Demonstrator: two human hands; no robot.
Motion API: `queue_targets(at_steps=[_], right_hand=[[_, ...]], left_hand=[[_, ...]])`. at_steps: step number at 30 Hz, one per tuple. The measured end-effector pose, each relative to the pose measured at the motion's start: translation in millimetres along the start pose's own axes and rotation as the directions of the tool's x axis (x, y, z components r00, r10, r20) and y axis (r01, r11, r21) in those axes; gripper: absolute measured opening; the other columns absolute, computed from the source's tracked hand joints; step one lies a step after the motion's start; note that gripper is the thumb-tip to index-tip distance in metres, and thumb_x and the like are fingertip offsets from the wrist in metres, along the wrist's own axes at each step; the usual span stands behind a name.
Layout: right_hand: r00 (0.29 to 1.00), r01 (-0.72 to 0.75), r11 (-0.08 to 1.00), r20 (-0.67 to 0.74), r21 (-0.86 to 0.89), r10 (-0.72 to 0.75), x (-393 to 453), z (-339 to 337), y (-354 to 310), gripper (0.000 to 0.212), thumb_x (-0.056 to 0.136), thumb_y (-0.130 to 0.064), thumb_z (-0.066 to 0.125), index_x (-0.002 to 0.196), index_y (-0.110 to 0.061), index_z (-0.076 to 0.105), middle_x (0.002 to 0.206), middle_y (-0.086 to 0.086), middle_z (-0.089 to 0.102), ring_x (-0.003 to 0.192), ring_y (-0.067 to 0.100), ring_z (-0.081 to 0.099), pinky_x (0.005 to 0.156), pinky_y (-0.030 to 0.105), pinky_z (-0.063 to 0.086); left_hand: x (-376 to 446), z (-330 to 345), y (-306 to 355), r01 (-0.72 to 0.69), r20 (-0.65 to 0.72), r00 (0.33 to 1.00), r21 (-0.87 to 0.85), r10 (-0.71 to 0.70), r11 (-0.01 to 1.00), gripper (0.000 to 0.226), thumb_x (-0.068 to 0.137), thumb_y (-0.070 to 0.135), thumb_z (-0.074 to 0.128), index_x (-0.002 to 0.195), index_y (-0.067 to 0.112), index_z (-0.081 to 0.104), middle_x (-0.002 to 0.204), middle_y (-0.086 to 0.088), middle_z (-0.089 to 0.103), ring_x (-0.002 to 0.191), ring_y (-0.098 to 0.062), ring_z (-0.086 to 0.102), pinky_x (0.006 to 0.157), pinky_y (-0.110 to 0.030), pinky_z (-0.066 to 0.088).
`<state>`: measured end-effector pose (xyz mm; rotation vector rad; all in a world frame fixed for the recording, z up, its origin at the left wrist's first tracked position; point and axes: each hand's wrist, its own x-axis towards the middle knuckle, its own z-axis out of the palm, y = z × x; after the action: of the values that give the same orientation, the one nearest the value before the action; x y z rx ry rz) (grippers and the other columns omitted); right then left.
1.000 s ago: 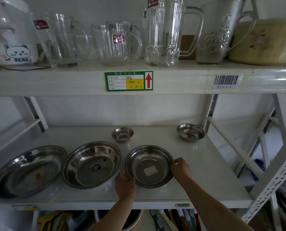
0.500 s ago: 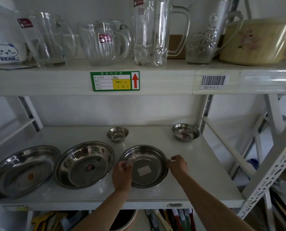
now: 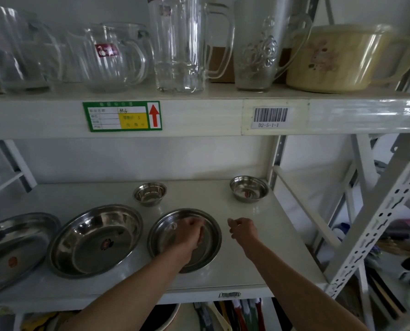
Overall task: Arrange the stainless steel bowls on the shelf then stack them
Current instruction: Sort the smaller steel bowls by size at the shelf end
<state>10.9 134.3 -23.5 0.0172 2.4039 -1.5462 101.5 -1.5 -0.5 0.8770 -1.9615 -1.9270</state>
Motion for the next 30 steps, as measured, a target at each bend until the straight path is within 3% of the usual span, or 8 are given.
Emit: queue_targets(at_steps=[4, 13, 19, 24, 30], right_hand=[[0.998, -0.056, 0.996, 0.015, 0.065, 0.055, 5.3, -6.3, 6.5, 0.029, 0.095, -0.030, 0.057, 0.083, -0.006, 0.066, 0.070, 0.006, 0.063, 0.057, 0.017, 0.055, 0.053, 0.025, 0.043], [0.987, -0.158, 0.982, -0.009, 0.100, 0.160, 23.9, -32.8, 11.5, 0.025, 0.096, -0.030, 0.054, 0.087, -0.008, 0.063, 0.078, 0.007, 0.062, 0.057, 0.014, 0.054, 0.046, 0.020, 0.039], [0.980, -0.175, 0.974, -0.072, 0.142, 0.186, 40.7, -51.6, 21.2, 0.028, 0.097, -0.030, 0.053, 0.089, -0.007, 0.065, 0.076, 0.004, 0.063, 0.060, 0.015, 0.056, 0.050, 0.020, 0.041], [0.970, -0.191, 0.963, -0.115, 0.192, 0.216, 53.3, -63.9, 22.9, 0.032, 0.097, -0.035, 0.054, 0.083, -0.009, 0.064, 0.073, 0.005, 0.062, 0.057, 0.014, 0.054, 0.048, 0.020, 0.039], [0.958, -0.211, 0.935, -0.130, 0.284, 0.256, 61.4, -72.7, 32.0, 0.041, 0.098, -0.040, 0.049, 0.084, -0.006, 0.067, 0.072, 0.006, 0.063, 0.059, 0.016, 0.056, 0.053, 0.024, 0.041]], left_hand=[[10.2, 29.7, 15.9, 0.023, 0.034, 0.999, -0.020, -0.022, 1.000, 0.025, 0.094, 0.015, 0.053, 0.072, 0.009, 0.062, 0.054, -0.003, 0.053, 0.038, -0.010, 0.045, 0.034, -0.015, 0.035], [54.7, 95.1, 28.5, 0.179, 0.136, 0.977, -0.119, -0.163, 0.977, 0.022, 0.093, 0.010, 0.056, 0.071, 0.007, 0.058, 0.064, -0.012, 0.060, 0.052, -0.019, 0.057, 0.047, -0.026, 0.054], [94.2, 127.0, 25.8, 0.247, 0.171, 0.957, -0.057, -0.234, 0.967, 0.014, 0.093, 0.015, 0.057, 0.089, 0.003, 0.060, 0.067, -0.012, 0.063, 0.056, -0.018, 0.060, 0.054, -0.030, 0.056], [118.6, 154.7, 21.1, 0.250, 0.192, 0.951, -0.027, -0.241, 0.968, 0.018, 0.094, 0.016, 0.059, 0.100, -0.002, 0.058, 0.067, -0.014, 0.059, 0.053, -0.019, 0.055, 0.040, -0.025, 0.053], [143.7, 180.6, 9.8, 0.297, 0.193, 0.939, -0.042, -0.284, 0.954, 0.023, 0.094, 0.017, 0.059, 0.079, 0.002, 0.052, 0.065, -0.015, 0.053, 0.050, -0.020, 0.048, 0.030, -0.024, 0.048]])
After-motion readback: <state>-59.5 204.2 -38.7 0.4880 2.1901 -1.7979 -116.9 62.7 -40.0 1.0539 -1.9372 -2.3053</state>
